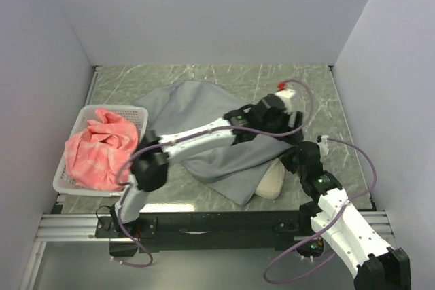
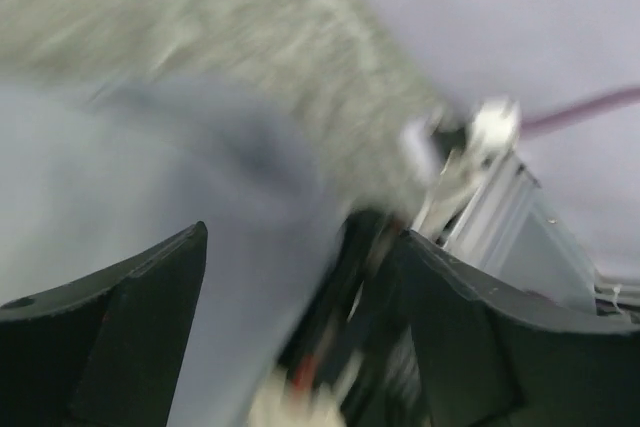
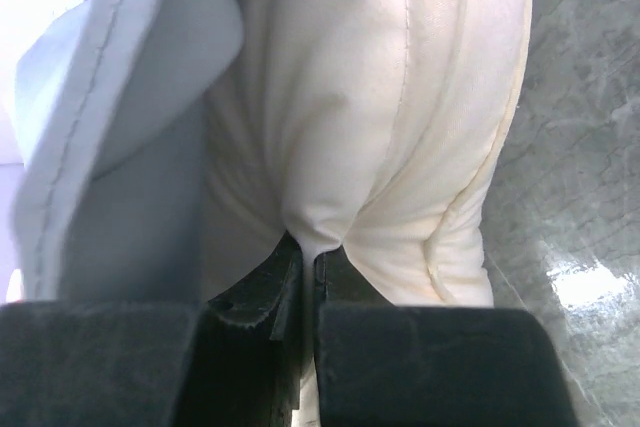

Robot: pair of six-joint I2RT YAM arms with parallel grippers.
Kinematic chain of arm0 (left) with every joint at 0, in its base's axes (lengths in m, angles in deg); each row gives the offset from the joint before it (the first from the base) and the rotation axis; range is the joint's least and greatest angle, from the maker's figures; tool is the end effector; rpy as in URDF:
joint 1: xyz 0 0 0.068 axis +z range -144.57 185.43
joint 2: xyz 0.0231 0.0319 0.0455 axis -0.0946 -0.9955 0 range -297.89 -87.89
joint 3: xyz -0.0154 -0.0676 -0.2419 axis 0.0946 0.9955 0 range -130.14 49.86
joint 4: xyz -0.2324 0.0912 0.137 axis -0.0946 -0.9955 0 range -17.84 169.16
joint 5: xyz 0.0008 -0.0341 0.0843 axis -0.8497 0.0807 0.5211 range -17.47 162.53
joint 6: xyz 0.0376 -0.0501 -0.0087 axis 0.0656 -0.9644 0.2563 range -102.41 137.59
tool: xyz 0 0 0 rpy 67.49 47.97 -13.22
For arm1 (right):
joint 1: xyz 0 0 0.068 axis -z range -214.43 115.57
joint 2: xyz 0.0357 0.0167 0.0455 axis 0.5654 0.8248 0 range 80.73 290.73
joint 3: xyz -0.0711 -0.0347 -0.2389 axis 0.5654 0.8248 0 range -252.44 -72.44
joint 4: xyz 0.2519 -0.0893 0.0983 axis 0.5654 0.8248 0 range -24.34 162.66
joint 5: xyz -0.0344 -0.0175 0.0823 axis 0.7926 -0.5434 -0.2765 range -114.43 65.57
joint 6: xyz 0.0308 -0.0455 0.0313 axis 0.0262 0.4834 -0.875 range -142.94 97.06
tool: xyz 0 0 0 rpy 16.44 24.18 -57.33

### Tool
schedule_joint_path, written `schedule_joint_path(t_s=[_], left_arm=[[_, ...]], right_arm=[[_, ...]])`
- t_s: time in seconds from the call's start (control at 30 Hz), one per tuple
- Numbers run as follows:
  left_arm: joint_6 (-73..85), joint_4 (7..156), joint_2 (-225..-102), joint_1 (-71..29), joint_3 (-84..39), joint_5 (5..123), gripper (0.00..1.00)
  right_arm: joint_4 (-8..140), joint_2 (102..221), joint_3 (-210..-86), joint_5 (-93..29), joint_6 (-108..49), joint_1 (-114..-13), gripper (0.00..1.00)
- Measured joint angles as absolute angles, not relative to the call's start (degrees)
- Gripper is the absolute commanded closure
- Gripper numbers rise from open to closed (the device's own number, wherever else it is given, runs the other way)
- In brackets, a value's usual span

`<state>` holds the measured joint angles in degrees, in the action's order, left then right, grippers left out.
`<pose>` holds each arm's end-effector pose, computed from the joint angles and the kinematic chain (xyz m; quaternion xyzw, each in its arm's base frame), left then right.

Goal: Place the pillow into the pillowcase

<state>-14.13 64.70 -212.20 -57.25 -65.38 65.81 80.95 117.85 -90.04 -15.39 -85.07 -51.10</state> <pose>0.2449 -0.4862 0.2813 0.2538 0.7961 -0.4348 0.3358 0.1952 0.0505 0.1565 0.3750 0.8008 0.2391 0.4011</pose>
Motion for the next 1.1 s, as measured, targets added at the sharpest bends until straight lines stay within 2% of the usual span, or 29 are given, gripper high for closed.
schedule_joint_path(t_s=[0.13, 0.27, 0.4, 0.47, 0.63, 0.77, 0.9, 1.0, 1.07, 1.1], left_arm=[[-18.9, 62.14, -191.89, -57.58, -45.27, 79.97, 0.18], [-24.36, 64.46, -171.02, -57.92, -28.03, 90.85, 0.3], [-28.32, 65.72, -158.74, -60.74, -12.77, 95.49, 0.29], [-29.28, 65.66, -158.74, -64.66, -7.57, 95.88, 0.23], [-30.59, 64.46, -168.31, -75.0, -0.6, 95.36, 0.11], [-32.1, 62.1, -177.2, -80.2, -2.52, 98.02, 0.07], [-33.72, 58.84, -186.45, -81.77, -10.06, 102.94, 0.08], [-36.12, 56.57, -192.33, -82.19, -15.59, 107.4, 0.15], [-38.09, 54.14, -194.43, -82.36, -17.34, 110.33, 0.37], [-39.53, 52.44, -195.63, -82.45, -18.28, 112.32, 0.52]], right_arm=[[81.05, 117.52, -89.98, -15.76, -84.65, -50.79, 0.92], [81.03, 117.76, -90.0, -16.68, -83.43, -50.53, 0.87], [80.49, 118.53, -90.0, -17.4, -82.12, -50.38, 0.83], [80.18, 118.59, -90.0, -17.84, -81.53, -50.29, 0.83], [79.77, 118.59, -90.0, -18.82, -80.55, -50.29, 0.82], [79.74, 118.53, -90.0, -19.3, -80.2, -50.29, 0.82], [79.79, 117.87, -89.76, -19.45, -80.02, -50.27, 0.83], [80.07, 117.24, -89.74, -19.52, -79.93, -50.27, 0.83], [80.42, 116.6, -89.69, -19.54, -79.85, -50.29, 0.83], [80.66, 116.19, -89.65, -19.61, -79.85, -50.29, 0.83]])
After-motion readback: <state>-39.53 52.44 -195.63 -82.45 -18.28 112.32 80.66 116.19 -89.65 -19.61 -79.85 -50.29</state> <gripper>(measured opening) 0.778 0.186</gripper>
